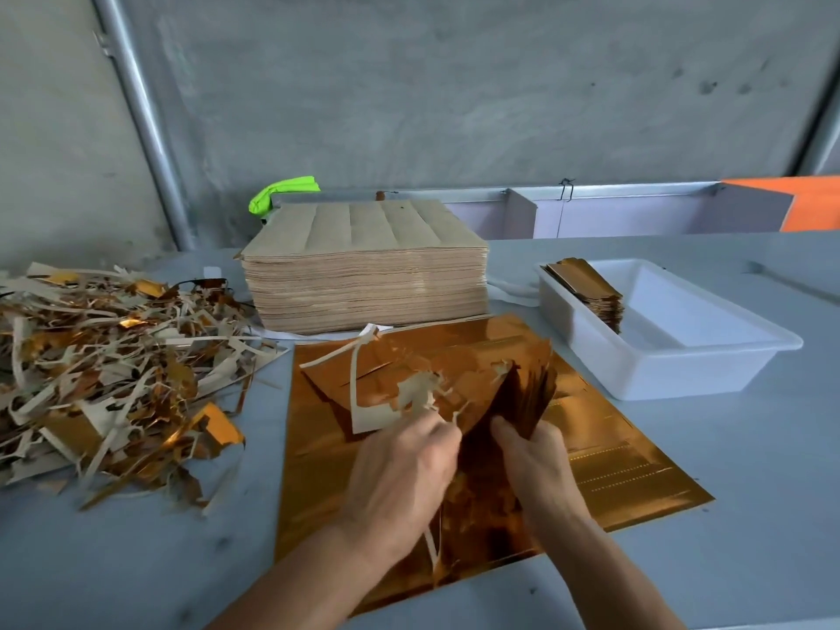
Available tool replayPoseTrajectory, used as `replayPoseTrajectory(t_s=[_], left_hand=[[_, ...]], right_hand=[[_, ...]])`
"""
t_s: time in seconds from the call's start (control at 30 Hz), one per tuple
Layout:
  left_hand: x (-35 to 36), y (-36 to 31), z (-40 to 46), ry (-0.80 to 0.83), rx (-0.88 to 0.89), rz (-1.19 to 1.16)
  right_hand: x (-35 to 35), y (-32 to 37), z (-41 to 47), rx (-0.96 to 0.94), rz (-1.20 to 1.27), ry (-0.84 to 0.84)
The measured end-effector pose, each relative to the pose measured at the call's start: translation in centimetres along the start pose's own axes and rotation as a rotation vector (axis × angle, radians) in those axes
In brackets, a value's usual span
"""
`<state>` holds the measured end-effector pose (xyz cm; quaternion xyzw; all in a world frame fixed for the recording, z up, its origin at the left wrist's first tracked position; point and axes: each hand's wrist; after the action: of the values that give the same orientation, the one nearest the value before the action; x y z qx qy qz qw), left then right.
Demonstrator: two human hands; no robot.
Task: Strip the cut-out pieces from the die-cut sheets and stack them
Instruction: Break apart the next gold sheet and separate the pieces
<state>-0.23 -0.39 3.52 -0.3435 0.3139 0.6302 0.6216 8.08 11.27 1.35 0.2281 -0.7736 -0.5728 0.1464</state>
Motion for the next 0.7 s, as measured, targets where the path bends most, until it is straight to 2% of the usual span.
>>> replayPoseTrajectory(t_s=[0.17, 0.3, 0.43, 0.53, 0.7], left_hand=[[1.1, -0.5, -0.1, 0.033, 0.022, -0.042], [1.5, 0.0, -0.5, 0.048, 0.081, -0.066], [1.2, 2.2, -1.3, 0.161, -0.112, -0.049], [0.6, 4.6, -1.9, 0.259, -0.241, 0.027], [-0.5, 6.9, -1.9, 0.211, -0.339, -0.082]], right_hand=[[0.8, 0.0, -1.2, -0.004, 0.117, 0.040], [1.0, -0.2, -1.8, -0.127, 0.076, 0.040], [-0.3, 0.2, -1.1, -0.044, 0.094, 0.088], [-1.6, 0.6, -0.6, -0.039, 0.076, 0.058], [-2.6, 0.6, -0.3, -0.011, 0.074, 0.041]])
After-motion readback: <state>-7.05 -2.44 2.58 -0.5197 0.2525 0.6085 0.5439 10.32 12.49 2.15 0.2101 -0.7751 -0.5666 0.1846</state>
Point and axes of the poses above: each hand's wrist, its own z-axis towards the middle knuckle, its own x-axis out of the palm, y = z × x, and after that the axes turned 10 degrees about x, right-handed
